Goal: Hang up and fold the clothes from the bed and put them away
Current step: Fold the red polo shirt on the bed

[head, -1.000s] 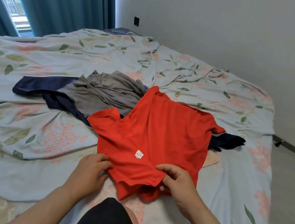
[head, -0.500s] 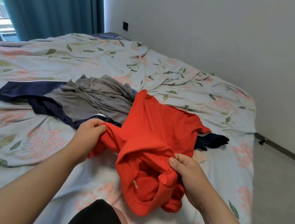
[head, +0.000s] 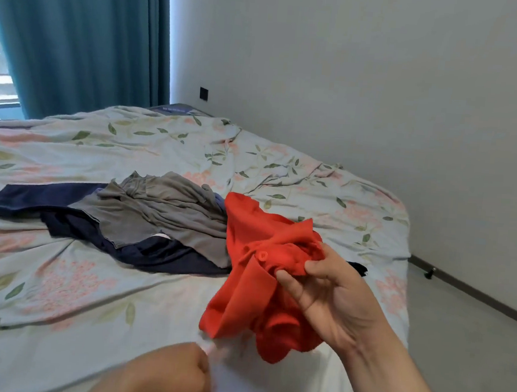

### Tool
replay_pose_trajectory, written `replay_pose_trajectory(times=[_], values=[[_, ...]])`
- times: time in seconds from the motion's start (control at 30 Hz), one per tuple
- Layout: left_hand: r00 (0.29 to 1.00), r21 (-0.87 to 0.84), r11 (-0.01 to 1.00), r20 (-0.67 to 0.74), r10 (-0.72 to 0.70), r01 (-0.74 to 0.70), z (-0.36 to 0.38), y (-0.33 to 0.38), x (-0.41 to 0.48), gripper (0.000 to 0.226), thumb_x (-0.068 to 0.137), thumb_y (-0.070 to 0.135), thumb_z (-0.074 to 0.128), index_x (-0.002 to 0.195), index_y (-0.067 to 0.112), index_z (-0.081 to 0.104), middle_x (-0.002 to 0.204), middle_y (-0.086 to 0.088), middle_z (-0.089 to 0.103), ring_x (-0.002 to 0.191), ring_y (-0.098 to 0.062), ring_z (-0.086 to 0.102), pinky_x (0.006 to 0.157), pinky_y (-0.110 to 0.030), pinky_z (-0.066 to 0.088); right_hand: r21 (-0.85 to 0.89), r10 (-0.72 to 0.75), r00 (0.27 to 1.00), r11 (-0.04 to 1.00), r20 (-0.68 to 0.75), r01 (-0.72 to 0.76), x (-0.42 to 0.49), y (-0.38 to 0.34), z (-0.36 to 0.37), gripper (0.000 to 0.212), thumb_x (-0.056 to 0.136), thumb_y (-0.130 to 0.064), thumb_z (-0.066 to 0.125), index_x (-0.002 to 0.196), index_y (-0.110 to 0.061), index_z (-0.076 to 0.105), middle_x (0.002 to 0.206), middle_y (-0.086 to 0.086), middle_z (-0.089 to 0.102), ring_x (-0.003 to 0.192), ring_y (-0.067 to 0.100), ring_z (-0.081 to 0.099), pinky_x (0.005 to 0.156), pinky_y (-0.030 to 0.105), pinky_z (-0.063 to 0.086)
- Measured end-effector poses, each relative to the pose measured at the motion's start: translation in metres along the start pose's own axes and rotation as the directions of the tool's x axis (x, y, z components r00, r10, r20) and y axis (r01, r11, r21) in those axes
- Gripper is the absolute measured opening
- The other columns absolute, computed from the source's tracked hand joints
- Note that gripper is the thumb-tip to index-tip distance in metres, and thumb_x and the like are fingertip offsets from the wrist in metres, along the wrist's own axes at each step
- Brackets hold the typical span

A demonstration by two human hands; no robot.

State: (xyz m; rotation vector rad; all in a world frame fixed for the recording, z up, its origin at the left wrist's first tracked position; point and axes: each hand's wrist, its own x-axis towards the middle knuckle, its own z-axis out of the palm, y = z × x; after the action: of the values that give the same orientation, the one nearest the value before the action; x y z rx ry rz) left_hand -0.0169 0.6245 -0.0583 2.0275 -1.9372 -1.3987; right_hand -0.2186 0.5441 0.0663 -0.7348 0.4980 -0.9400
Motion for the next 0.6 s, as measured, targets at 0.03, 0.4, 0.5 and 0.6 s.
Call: replay_pose_trajectory(times=[0.03, 0.4, 0.5, 0.6], values=[[0.999, -0.011, 0.999, 0.023, 0.045, -0.045, 0.007, 0.008, -0.005, 0.017, 0.09, 0.034, 0.062, 0.107, 0.03, 0.067, 0.102, 0.008, 0.067, 0.103, -0.006, 0.062, 0.079, -0.011, 0.042, -0.002, -0.022, 0.999, 1.0, 0.035, 0.022, 0.0, -0.005, 0.008, 0.041, 0.066, 0.009, 0.057, 0.106, 0.002, 0.065, 0.095, 0.02, 0.068, 0.081, 0.03, 0.072, 0.066, 0.037, 0.062], [0.707, -0.684, 0.205, -0.705, 0.061, -0.7, -0.064, 0.085, -0.054, 0.044, 0.066, 0.013, 0.084, 0.107, 0.011, 0.071, 0.103, -0.005, 0.076, 0.094, -0.016, 0.073, 0.074, -0.026, 0.057, -0.283, -0.102, 0.993, 0.952, 0.066, 0.116, -0.016, -0.027, 0.056, 0.04, 0.078, -0.01, 0.078, 0.112, 0.0, 0.059, 0.099, 0.018, 0.07, 0.084, 0.026, 0.072, 0.063, 0.032, 0.061], [0.759, -0.76, -0.051, -0.65, 0.03, -0.648, -0.084, 0.085, -0.059, 0.018, 0.072, 0.012, 0.065, 0.084, 0.012, 0.079, 0.09, -0.013, 0.076, 0.075, -0.022, 0.074, 0.061, -0.035, 0.059, -0.423, -0.163, 0.985, 0.89, 0.058, 0.172, -0.025, -0.031, 0.046, 0.047, 0.067, -0.028, 0.082, 0.102, -0.001, 0.067, 0.092, 0.02, 0.069, 0.08, 0.028, 0.068, 0.063, 0.032, 0.057], [0.81, -0.834, -0.231, -0.546, 0.213, -0.501, -0.103, 0.08, -0.071, 0.028, 0.089, 0.02, 0.055, 0.087, 0.009, 0.081, 0.1, -0.019, 0.074, 0.082, -0.029, 0.074, 0.064, -0.041, 0.06, -0.463, -0.25, 0.966, 0.865, -0.064, 0.193, -0.033, -0.028, 0.033, 0.015, 0.083, -0.023, 0.073, 0.073, -0.012, 0.074, 0.075, 0.016, 0.065, 0.066, 0.024, 0.061, 0.058, 0.031, 0.049]])
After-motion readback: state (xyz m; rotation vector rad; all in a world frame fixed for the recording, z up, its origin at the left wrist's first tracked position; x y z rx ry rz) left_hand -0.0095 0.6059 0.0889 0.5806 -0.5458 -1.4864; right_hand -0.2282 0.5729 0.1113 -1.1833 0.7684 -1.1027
